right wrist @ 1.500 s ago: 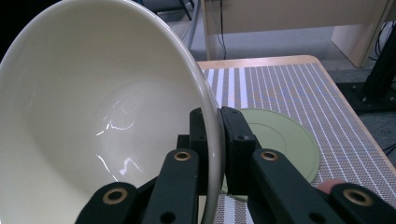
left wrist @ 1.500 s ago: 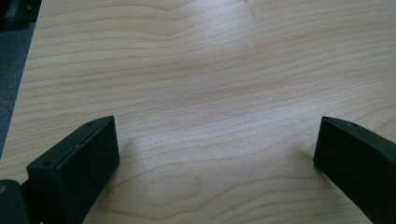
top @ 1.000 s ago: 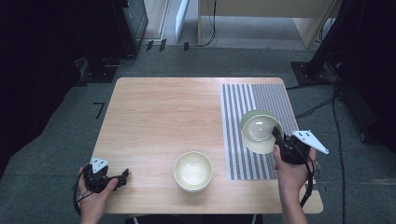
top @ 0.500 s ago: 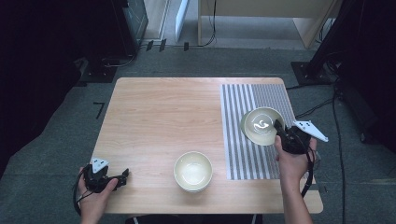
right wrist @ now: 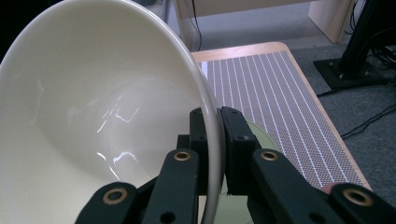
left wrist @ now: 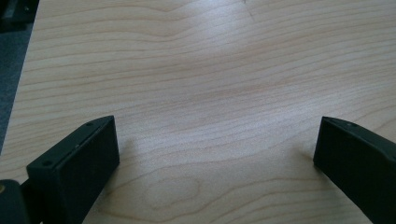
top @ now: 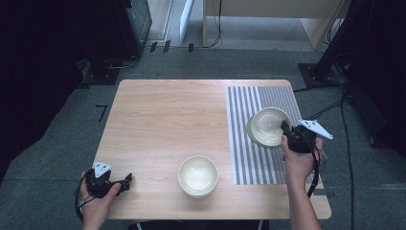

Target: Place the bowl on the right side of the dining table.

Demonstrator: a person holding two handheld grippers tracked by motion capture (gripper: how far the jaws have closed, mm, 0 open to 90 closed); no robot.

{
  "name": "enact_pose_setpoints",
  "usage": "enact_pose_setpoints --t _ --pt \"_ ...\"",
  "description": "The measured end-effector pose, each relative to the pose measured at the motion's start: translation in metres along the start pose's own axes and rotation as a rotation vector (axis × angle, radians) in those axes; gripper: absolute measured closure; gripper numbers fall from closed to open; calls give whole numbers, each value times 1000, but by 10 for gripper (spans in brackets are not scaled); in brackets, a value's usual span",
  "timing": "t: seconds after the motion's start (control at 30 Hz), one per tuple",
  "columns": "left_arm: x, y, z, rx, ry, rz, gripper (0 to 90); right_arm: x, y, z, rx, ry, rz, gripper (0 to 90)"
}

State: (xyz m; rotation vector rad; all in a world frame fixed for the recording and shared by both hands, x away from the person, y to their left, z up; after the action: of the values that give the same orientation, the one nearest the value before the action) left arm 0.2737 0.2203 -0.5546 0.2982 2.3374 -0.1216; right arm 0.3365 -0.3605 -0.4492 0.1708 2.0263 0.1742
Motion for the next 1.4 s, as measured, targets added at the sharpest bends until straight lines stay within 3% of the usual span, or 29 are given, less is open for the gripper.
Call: enact_pose_setpoints --t 0.77,1.4 --pt "0 0 0 1 0 1 0 4 -14 37 53 87 23 847" --pt "0 0 0 1 0 1 0 7 -26 65 71 189 93 848"
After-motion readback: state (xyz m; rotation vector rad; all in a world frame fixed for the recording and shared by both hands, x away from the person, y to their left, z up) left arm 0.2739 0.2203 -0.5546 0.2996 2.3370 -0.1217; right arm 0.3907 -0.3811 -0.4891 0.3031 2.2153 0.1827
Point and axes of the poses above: each handheld gripper's, and its own axes: z roughly forward along the jaws, x roughly out of its underside, y roughly to its left, the point moved 5 cm from there along z, roughly forward along the jaws
